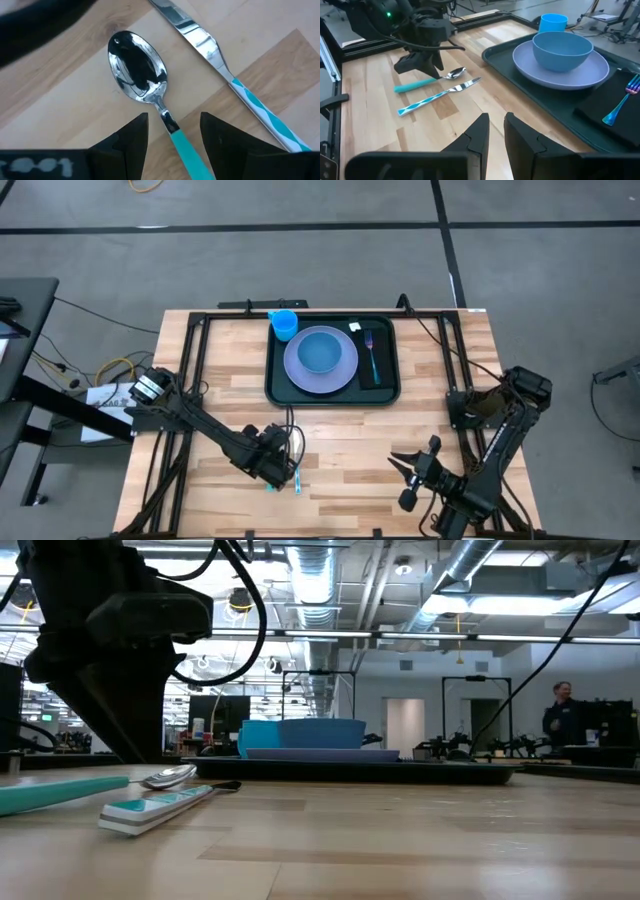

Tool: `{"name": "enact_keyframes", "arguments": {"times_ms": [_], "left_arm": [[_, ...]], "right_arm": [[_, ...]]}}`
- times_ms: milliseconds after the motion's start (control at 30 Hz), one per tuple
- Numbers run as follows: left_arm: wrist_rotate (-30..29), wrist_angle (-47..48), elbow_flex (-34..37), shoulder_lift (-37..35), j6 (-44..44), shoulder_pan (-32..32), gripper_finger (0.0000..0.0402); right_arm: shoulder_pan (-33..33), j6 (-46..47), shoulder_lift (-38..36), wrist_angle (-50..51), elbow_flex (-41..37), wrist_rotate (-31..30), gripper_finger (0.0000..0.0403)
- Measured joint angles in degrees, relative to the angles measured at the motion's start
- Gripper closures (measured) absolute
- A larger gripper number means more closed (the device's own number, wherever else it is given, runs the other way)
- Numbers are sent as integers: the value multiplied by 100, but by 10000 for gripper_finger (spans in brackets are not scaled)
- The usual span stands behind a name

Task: Set up tray
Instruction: Put the spoon on top of the table napkin to the left of the table fork on the tray

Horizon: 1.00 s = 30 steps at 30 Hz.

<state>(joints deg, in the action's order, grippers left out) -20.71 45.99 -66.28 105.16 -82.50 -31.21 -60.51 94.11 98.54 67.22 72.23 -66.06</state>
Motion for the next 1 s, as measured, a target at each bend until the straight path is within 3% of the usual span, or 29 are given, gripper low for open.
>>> {"name": "enact_keyframes", "arguments": {"times_ms": [667,1000], "left_arm": [[35,-56,4,6,-281,10,233],[141,-222,-7,429,-203,10,233]], "right_arm": [[0,-1,2,-22,-1,2,352],[0,-3,6,-39,-2,11,352]]}}
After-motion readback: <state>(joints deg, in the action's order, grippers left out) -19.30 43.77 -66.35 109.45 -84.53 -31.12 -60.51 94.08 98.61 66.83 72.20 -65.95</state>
